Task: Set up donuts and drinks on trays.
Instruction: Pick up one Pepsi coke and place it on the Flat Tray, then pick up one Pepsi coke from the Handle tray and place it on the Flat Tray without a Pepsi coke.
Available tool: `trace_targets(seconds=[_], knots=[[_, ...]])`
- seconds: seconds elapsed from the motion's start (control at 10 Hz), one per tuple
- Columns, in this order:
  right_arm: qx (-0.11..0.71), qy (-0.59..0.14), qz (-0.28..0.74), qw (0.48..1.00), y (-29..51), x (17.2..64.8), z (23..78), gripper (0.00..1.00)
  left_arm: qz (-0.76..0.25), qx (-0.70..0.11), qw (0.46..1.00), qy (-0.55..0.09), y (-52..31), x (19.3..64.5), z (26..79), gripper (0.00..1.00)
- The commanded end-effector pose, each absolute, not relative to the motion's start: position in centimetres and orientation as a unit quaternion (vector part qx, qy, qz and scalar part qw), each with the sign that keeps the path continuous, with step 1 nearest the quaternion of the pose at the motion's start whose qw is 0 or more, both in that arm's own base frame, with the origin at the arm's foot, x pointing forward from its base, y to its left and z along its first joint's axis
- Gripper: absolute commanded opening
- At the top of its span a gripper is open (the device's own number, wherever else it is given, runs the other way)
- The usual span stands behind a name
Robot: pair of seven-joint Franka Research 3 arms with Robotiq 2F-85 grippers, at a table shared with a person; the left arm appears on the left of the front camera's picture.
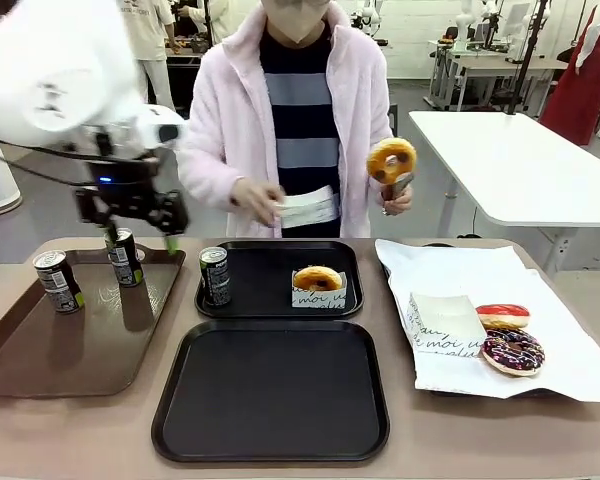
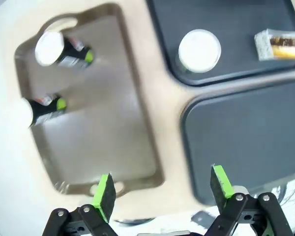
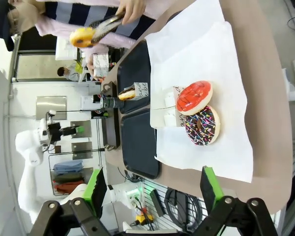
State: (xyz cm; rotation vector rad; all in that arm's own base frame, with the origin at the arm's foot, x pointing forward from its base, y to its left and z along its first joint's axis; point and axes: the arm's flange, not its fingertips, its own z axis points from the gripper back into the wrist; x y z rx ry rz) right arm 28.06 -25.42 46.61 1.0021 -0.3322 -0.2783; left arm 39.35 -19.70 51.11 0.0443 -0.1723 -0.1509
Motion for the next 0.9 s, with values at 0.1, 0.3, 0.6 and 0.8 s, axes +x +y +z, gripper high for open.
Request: trace_targets(seconds=[0.1, 0.3, 0.6, 0.8], knots=[[0.483, -0.166, -0.128, 0.850, -25.5, 28.1, 46.7, 1.00, -0.087, -0.001, 0.994, -0.065, -12.4, 36.2, 52.4, 1.00], [0.483, -0.166, -0.128, 0.850, -25.5, 28.1, 46.7, 1.00, -0.072, -0.024, 0.996, -0.048, -9.6, 36.6, 52.7, 1.00], [0.483, -0.166, -0.128, 0.850, -25.5, 28.1, 46.7, 1.00, -0.060, -0.010, 0.997, -0.053, -8.8, 36.2, 52.8, 1.00], [0.483, -0.166, -0.128, 0.850, -25.5, 28.1, 46.7, 1.00, -0.060, -0.010, 0.997, -0.053, -8.8, 36.2, 52.8, 1.00]])
